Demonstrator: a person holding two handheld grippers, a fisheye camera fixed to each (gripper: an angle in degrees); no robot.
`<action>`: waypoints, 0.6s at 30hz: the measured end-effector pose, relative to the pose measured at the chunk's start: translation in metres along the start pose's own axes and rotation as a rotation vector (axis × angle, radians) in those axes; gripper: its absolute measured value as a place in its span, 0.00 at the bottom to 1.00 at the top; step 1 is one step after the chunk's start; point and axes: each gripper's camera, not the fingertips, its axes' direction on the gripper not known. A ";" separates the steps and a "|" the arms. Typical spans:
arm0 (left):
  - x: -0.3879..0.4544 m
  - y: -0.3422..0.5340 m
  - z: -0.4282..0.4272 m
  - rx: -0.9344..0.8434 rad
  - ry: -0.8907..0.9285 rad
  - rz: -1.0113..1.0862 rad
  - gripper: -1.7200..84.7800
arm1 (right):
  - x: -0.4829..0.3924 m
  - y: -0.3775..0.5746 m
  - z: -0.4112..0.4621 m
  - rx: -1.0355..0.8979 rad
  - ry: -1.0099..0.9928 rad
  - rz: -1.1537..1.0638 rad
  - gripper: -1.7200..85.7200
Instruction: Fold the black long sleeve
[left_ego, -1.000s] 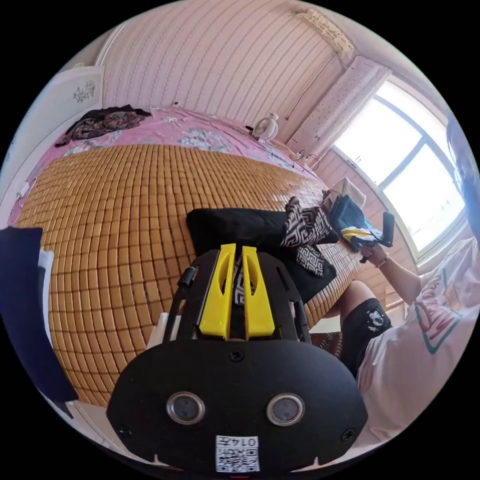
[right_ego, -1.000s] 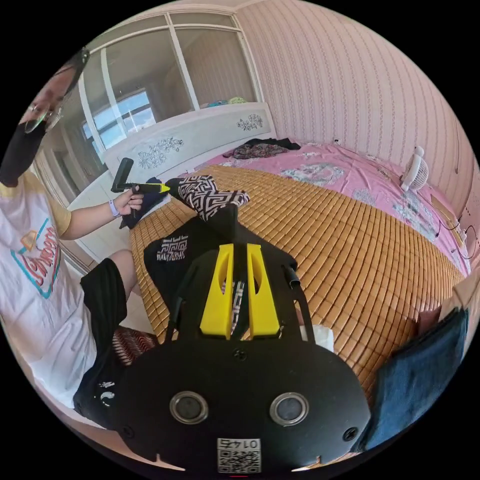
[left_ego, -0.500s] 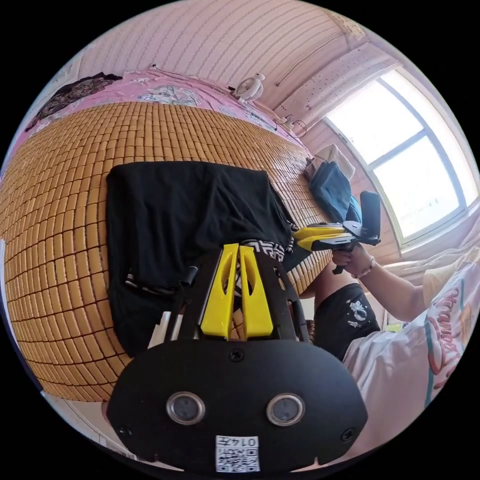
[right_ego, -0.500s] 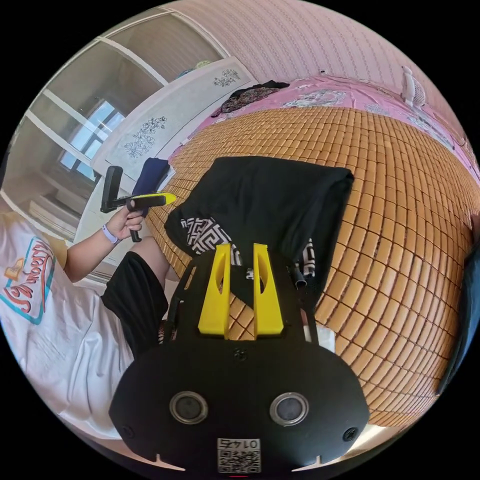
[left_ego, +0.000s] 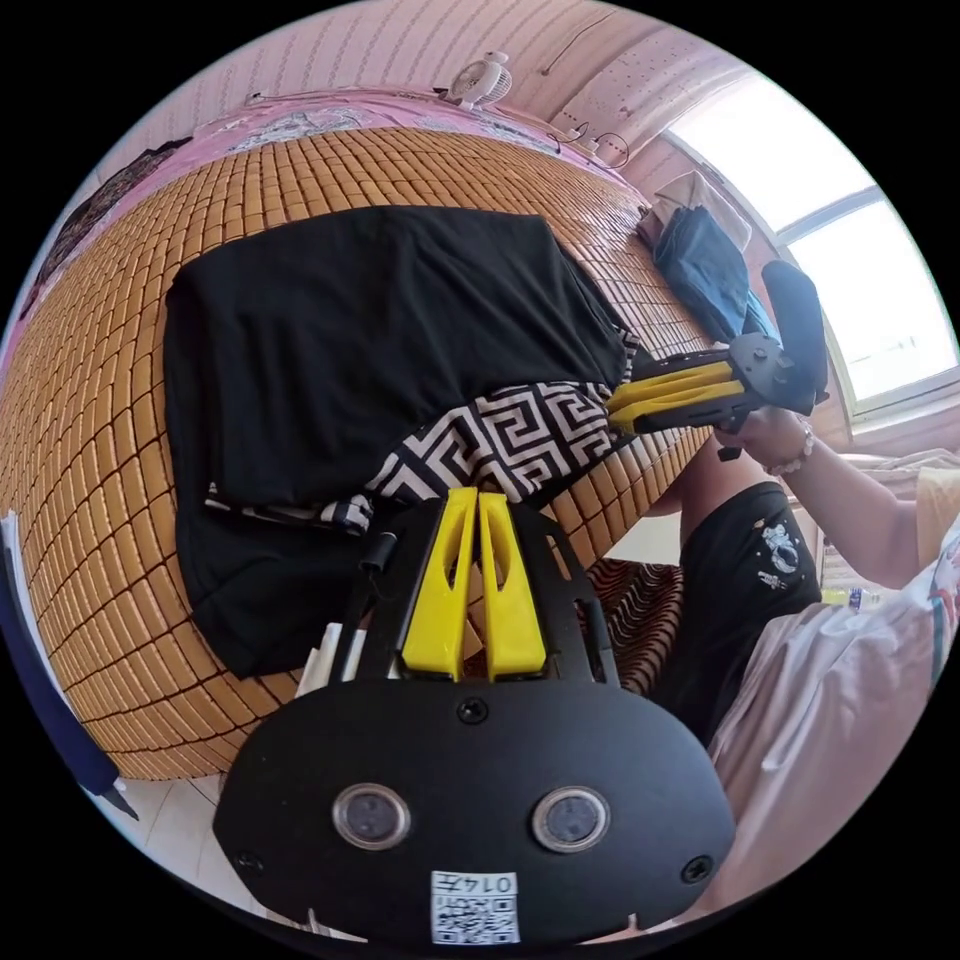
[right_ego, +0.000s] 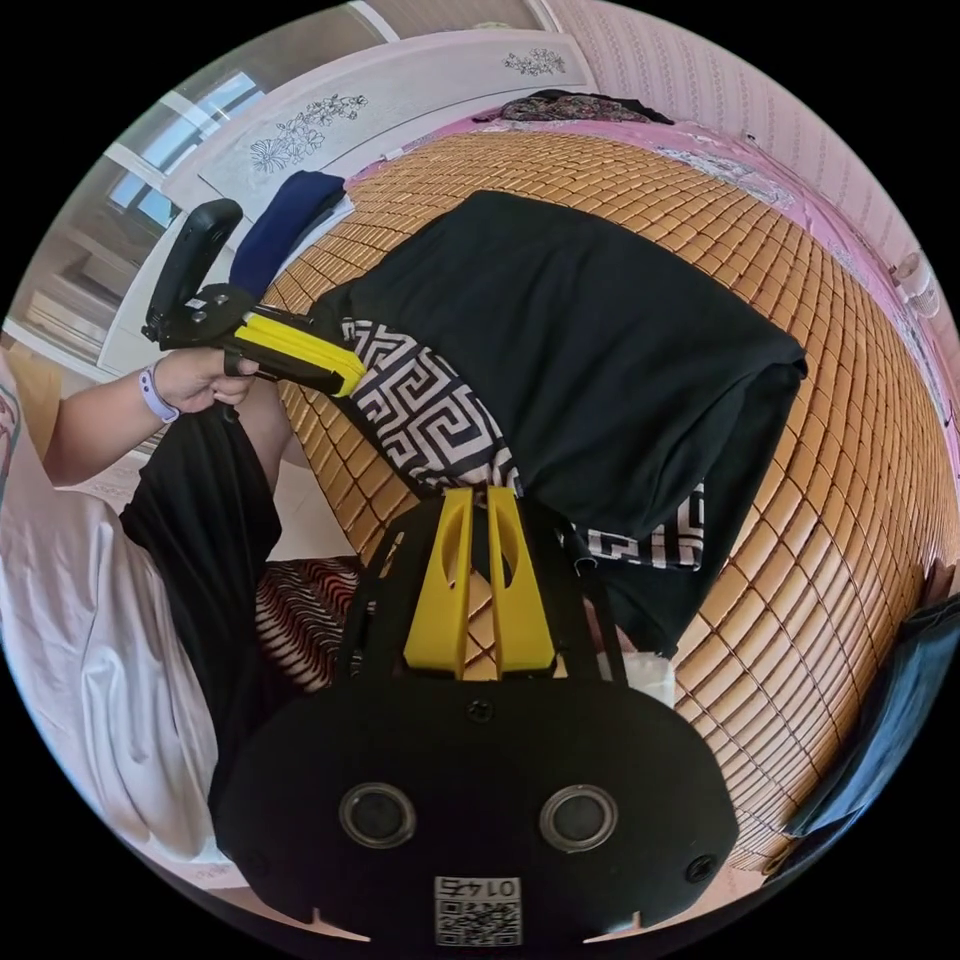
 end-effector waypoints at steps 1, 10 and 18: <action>0.005 0.001 -0.001 -0.005 -0.023 0.025 0.01 | -0.001 -0.004 -0.003 -0.014 -0.022 -0.005 0.06; 0.068 0.002 0.027 0.236 -0.146 0.261 0.01 | 0.011 -0.070 -0.044 0.064 0.049 -0.095 0.03; 0.078 0.008 0.099 0.088 -0.196 0.288 0.01 | 0.004 -0.189 0.009 -0.073 0.166 -0.087 0.02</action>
